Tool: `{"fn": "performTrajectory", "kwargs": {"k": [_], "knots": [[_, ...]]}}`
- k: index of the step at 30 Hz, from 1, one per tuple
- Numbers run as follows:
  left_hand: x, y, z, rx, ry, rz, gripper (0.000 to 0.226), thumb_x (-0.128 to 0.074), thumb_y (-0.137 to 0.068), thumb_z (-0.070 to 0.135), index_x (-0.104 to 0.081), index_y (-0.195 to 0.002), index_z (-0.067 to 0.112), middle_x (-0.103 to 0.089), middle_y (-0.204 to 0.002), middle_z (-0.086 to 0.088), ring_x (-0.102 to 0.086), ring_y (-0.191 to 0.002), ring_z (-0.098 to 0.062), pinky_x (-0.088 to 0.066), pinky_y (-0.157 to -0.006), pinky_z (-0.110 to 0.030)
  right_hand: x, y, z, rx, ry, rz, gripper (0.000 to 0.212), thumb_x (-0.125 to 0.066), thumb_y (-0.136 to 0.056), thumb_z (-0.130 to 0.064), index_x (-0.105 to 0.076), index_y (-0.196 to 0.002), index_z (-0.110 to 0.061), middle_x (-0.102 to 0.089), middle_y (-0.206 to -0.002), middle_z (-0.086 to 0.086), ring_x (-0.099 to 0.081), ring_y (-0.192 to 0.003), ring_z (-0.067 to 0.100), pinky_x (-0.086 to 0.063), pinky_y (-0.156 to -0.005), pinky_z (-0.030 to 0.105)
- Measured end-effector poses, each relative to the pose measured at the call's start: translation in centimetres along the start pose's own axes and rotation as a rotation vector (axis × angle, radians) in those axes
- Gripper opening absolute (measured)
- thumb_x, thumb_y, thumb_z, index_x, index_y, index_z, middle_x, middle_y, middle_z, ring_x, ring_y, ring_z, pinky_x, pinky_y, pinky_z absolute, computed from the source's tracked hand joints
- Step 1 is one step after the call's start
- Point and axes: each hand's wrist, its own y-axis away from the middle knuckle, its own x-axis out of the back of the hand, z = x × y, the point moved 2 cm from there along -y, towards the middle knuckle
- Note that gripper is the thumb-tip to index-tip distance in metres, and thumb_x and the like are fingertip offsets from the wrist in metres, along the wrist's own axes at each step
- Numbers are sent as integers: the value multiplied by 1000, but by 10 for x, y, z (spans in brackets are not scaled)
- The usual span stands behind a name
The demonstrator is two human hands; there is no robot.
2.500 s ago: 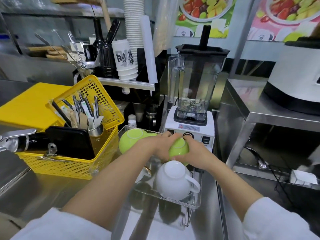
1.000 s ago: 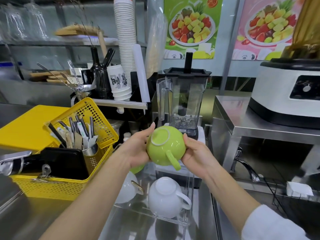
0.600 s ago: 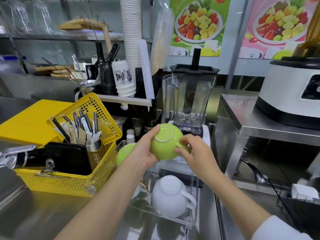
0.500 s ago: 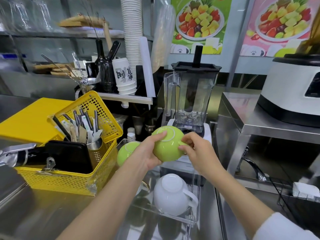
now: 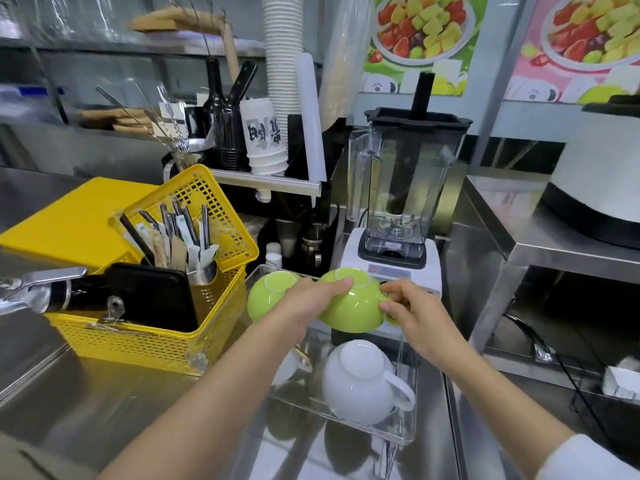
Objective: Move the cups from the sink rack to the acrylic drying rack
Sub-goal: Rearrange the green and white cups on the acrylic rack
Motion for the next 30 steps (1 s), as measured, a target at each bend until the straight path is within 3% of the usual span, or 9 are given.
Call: {"fn": "performTrajectory", "kwargs": {"k": [3, 8, 13, 18, 22, 25, 27, 30], "knots": [[0, -1, -4, -53, -161, 21, 83, -63, -79, 52, -24, -142, 15, -43, -142, -9, -47, -124, -29, -41, -99, -39, -1, 0, 5, -11, 25, -21, 18, -54, -90, -12, -57, -108, -12, -57, -86, 0, -55, -88, 22, -46, -84, 36], [-4, -5, -6, -140, -652, 87, 75, -42, -85, 63, -34, -140, 12, -45, -143, -9, -47, -125, -29, -42, -99, -39, -5, -2, 15, -25, 51, -36, 15, -54, -89, -11, -59, -103, -13, -58, -82, -4, -56, -87, 23, -45, -84, 37], [-6, -13, -9, -153, -668, 43, 73, -48, -78, 66, -50, -124, 10, -59, -127, -10, -58, -110, -29, -49, -92, -40, -5, -3, 20, -45, 55, -60, 18, -55, -89, -11, -57, -107, -14, -59, -87, 2, -56, -89, 26, -47, -86, 38], [-9, -16, -6, -180, -824, 91, 64, -53, -82, 58, -52, -118, 5, -62, -118, -12, -59, -103, -30, -43, -76, -34, -6, -5, 27, -81, 85, -101, 24, -56, -89, -14, -56, -113, -14, -63, -97, 13, -58, -93, 28, -49, -87, 40], [-11, -12, -6, -182, -886, 100, 69, -53, -83, 56, -43, -130, 7, -56, -130, -11, -54, -114, -30, -44, -87, -36, -6, -3, 34, -57, 139, -102, 26, -57, -89, -15, -58, -115, -13, -65, -93, 9, -53, -88, 22, -41, -82, 29], [-12, -10, -6, -186, -928, 95, 70, -51, -84, 57, -39, -133, 8, -54, -132, -12, -52, -117, -31, -43, -89, -37, -3, -3, 32, 13, 262, -83, 27, -56, -90, -21, -58, -116, -15, -67, -102, 5, -43, -96, 19, -30, -92, 30], [-12, -10, -6, -181, -959, 71, 70, -50, -84, 58, -39, -133, 10, -55, -132, -11, -53, -117, -31, -43, -89, -37, 0, -2, 31, 42, 306, -67, 27, -56, -89, -23, -59, -115, -15, -65, -103, 4, -40, -93, 14, -23, -90, 27], [-6, -9, 0, -182, -973, 80, 63, -50, -84, 58, -44, -127, 13, -58, -128, -8, -55, -113, -29, -44, -88, -37, 2, -1, 31, 59, 326, -36, 26, -59, -87, -25, -60, -112, -17, -66, -102, 1, -50, -98, 16, -19, -83, 24]]}}
